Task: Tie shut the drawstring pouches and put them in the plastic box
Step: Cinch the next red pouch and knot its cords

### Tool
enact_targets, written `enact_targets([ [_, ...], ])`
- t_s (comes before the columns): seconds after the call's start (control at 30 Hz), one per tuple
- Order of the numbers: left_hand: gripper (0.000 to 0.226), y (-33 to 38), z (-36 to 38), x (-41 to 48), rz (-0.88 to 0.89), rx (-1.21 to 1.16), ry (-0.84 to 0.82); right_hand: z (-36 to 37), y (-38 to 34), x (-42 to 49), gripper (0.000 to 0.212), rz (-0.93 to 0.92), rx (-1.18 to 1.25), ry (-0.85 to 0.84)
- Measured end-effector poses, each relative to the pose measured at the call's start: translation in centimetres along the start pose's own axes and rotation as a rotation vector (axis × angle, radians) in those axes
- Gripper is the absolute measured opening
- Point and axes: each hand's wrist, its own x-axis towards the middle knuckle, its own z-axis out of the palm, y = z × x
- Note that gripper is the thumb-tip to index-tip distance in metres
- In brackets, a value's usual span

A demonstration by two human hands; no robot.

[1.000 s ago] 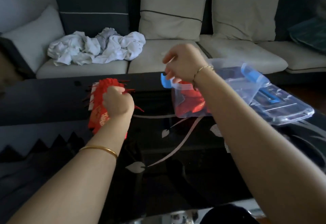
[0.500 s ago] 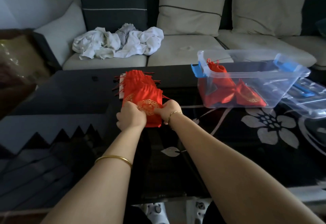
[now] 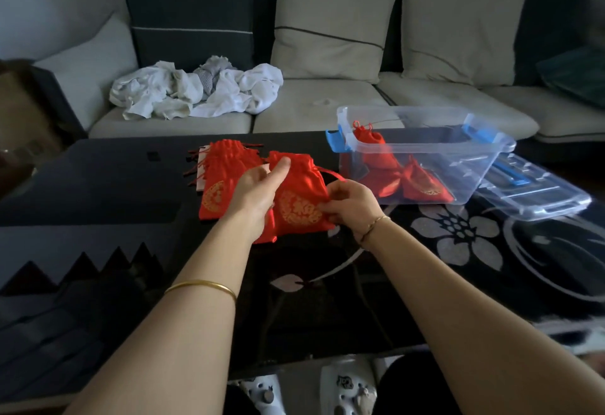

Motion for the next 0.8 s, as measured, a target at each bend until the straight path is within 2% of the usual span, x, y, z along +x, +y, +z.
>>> enact_targets([
  [0.03,0.019,0.4,0.9,-0.5,-0.008,-0.049,-0.048,-1.4,0.0,-0.4,0.032,-0.001,0.004,0.019],
  [0.2,0.011,0.5,4.0,-1.3,0.007,-0.054,-0.135,-5.8,0.8,-1.7,0.035,-0.044,-0.101,0.124],
  [0.3,0.016,-0.4,5.4,-1.6,0.019,0.005,-0.156,-7.2,1.2,-2.4,0.034,-0.043,-0.137,0.151],
  [0.57,0.018,-0.6,6.0,-1.7,0.017,0.044,-0.115,-9.4,-0.5,-4.2,0.026,0.092,0.274,0.187],
  [0.8,0.017,-0.5,5.4,-1.7,0.020,0.058,-0.087,-9.7,-0.8,-4.4,0.011,0.190,0.243,0.090],
])
